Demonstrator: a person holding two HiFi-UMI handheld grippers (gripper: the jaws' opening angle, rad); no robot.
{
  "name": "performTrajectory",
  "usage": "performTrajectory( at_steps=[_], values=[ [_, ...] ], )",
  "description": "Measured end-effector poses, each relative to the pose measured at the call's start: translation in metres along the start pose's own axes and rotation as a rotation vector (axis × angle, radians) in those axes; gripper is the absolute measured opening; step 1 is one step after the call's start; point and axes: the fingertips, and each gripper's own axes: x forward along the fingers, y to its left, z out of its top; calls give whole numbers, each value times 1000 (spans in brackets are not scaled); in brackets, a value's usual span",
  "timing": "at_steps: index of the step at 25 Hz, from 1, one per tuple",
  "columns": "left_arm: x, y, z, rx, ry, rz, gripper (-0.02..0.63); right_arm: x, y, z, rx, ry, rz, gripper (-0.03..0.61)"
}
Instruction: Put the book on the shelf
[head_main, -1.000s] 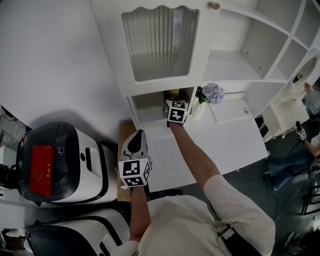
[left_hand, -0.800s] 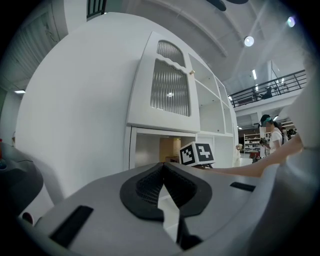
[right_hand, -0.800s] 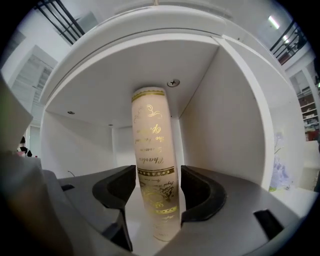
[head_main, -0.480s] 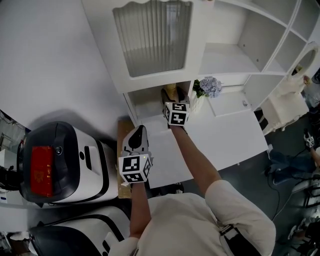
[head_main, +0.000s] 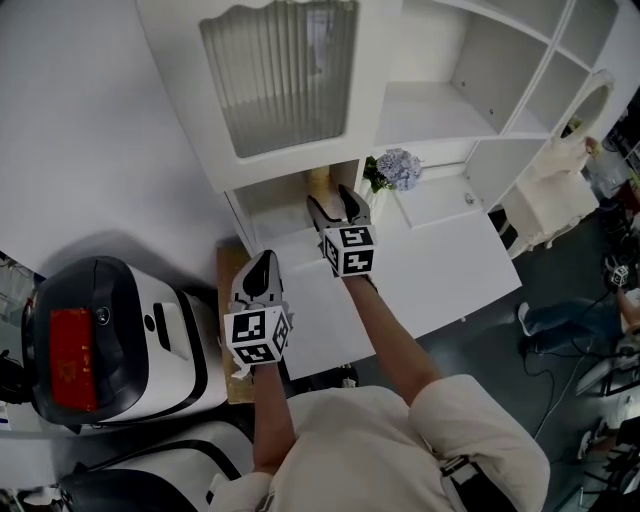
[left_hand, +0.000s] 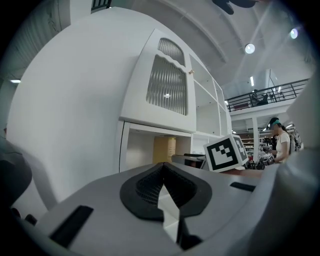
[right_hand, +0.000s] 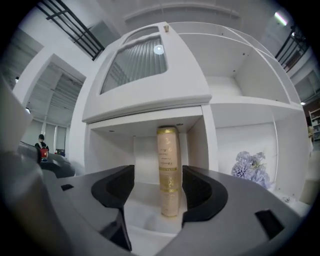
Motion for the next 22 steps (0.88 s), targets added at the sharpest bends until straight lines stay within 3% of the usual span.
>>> performTrajectory(
  at_steps=[6,12,15,18,22],
  values=[
    [-1,-1,4,45,-3,-15,17,-31,13,12,-185,-25,8,309],
    [6,0,-3,39,14,-37,17,-70,2,11,-84,-55,-18,310],
    [8,-5,-8,38,23,-50,17,-92,-7,-9,-47,-45,-32,310],
    [10,-11,-15,46,34,-63,17,-104,-9,-29,-65,0,-6,310],
    [17,-19,-18,60,45,-85,17,-114,-5,-28,-48,-5,19,310]
  ],
)
